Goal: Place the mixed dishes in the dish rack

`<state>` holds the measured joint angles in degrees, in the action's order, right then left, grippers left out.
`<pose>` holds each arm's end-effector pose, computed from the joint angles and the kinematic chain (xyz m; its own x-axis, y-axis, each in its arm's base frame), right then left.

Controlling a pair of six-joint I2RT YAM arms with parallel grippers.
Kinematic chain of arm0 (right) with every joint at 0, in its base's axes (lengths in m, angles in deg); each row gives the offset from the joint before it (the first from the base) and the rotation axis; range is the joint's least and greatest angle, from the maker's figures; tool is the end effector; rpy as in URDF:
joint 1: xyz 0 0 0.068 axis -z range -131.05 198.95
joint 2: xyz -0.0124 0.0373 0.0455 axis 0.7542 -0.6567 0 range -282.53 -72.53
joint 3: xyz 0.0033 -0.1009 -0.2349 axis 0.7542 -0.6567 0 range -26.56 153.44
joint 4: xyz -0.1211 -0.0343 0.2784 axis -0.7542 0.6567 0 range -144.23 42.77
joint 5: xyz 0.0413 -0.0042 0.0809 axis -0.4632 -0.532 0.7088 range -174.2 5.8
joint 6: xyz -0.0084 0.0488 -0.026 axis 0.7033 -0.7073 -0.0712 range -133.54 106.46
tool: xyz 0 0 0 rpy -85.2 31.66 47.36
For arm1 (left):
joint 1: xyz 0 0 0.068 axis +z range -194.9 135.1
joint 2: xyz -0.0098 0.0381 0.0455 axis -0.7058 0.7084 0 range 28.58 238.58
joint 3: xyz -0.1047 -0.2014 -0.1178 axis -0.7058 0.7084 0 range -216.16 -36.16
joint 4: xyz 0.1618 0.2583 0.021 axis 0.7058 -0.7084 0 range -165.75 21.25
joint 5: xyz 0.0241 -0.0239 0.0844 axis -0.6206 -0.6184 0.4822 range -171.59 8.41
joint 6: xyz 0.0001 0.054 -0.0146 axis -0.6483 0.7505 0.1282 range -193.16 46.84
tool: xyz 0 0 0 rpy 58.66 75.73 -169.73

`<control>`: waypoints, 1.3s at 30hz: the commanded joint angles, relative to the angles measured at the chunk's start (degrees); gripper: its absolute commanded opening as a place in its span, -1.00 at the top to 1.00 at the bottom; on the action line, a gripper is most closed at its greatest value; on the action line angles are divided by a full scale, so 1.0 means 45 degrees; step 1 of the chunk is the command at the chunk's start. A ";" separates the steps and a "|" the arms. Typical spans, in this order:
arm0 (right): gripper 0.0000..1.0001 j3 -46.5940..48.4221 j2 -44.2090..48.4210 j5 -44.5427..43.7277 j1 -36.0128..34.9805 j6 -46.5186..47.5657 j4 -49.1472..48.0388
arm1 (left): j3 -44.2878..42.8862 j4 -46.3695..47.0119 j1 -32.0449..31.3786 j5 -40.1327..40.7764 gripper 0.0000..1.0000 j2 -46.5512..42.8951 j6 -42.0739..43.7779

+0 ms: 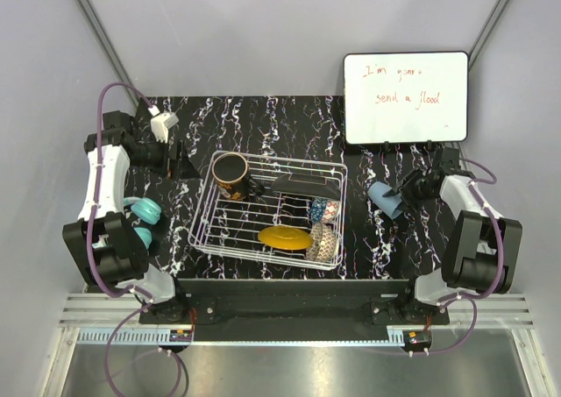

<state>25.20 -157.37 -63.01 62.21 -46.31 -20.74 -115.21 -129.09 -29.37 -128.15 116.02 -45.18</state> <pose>0.3133 -0.0594 0.1490 -0.7109 0.6860 -0.1547 0.5456 0.6769 0.4941 0.3377 0.0647 0.2826 -0.7601 0.1237 -0.6379 0.4830 0.7643 -0.4273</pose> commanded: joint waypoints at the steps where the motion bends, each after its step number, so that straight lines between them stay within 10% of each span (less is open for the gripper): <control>1: 0.20 -0.0370 -0.0033 0.0896 0.0042 -0.1095 -0.0840 | -0.0501 0.0146 -0.0033 -0.0375 -0.98 -0.0504 0.0050; 10: 1.00 -0.0431 0.0746 0.0994 0.0042 -0.1779 -0.1856 | -0.0305 0.0107 -0.0033 -0.0355 -0.98 -0.0544 0.0031; 24: 1.00 0.2048 0.2718 0.6108 -0.1224 -0.3730 -0.5136 | -0.2472 0.0068 -0.0013 -0.1932 -0.98 -0.0719 -0.1979; 36: 1.00 0.1909 -0.1162 0.7891 -0.4950 -1.7358 -2.6645 | -0.4307 -0.0127 -0.0501 -0.8089 -0.98 0.0489 -0.6180; 39: 1.00 0.3042 -0.2315 0.7928 -0.6048 -1.7504 -2.6335 | -0.4990 -0.0146 -0.1105 -0.7719 -0.98 0.0666 -0.6180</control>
<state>33.40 -161.85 -27.74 41.10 -110.83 -113.89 -132.80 -129.90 -31.36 -156.72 117.53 -68.52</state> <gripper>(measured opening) 0.048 0.987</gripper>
